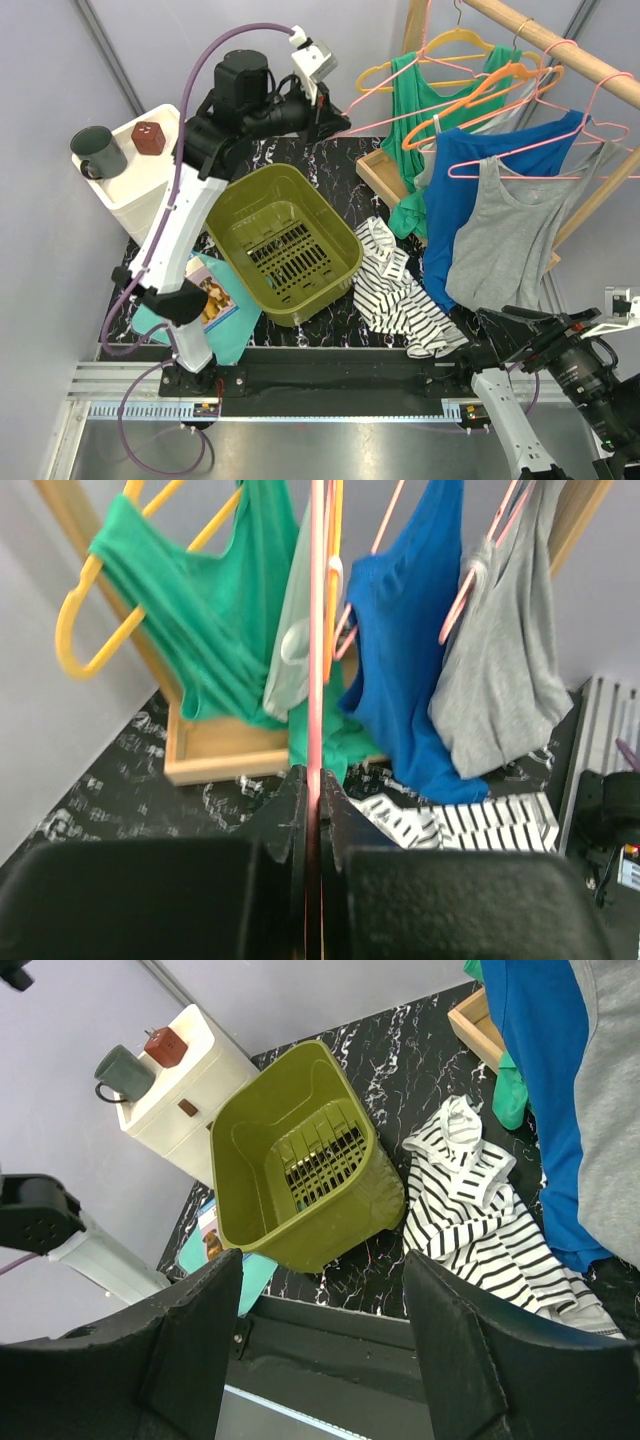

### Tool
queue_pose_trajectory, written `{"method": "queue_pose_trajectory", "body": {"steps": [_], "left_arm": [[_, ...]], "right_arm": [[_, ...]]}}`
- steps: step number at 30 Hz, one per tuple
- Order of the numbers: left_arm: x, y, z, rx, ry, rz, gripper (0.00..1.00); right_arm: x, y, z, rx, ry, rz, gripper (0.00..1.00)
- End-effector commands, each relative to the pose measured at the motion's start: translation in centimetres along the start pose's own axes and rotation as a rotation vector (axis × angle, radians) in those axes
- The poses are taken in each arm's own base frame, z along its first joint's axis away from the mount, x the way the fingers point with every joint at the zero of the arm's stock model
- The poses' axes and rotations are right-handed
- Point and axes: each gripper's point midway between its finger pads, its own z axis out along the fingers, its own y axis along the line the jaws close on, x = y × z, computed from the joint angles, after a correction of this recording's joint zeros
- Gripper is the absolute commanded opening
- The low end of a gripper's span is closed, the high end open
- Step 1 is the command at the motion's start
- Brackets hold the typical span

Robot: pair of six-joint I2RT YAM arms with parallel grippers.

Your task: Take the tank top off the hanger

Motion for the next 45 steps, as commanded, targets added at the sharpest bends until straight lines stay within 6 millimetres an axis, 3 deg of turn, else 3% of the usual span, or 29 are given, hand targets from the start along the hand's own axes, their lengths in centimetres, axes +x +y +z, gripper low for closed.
{"method": "queue_pose_trajectory", "body": {"steps": [1, 3, 10, 12, 34, 45], "left_arm": [[-3.1, -0.7, 2.1, 0.122, -0.125, -0.004, 0.0], [-2.9, -0.8, 3.4, 0.165, -0.137, -0.022, 0.0], [-6.6, 0.1, 6.0, 0.196, -0.32, -0.068, 0.0], [-6.6, 0.5, 7.0, 0.196, -0.336, -0.081, 0.0], [-2.1, 3.7, 17.4, 0.05, -0.387, -0.057, 0.0], [1.1, 4.4, 20.4, 0.046, -0.353, -0.088, 0.0]], "right_arm": [[0.0, -0.1, 0.0, 0.001, -0.01, -0.003, 0.73], [0.1, -0.1, 0.2, -0.005, -0.001, 0.002, 0.73], [0.4, 0.0, 0.4, -0.015, 0.009, 0.019, 0.72], [0.3, 0.2, 0.4, -0.019, 0.008, 0.022, 0.72], [0.8, 0.7, 1.3, -0.06, 0.03, 0.076, 0.72], [1.3, 0.4, 2.2, -0.061, 0.042, 0.095, 0.71]]}}
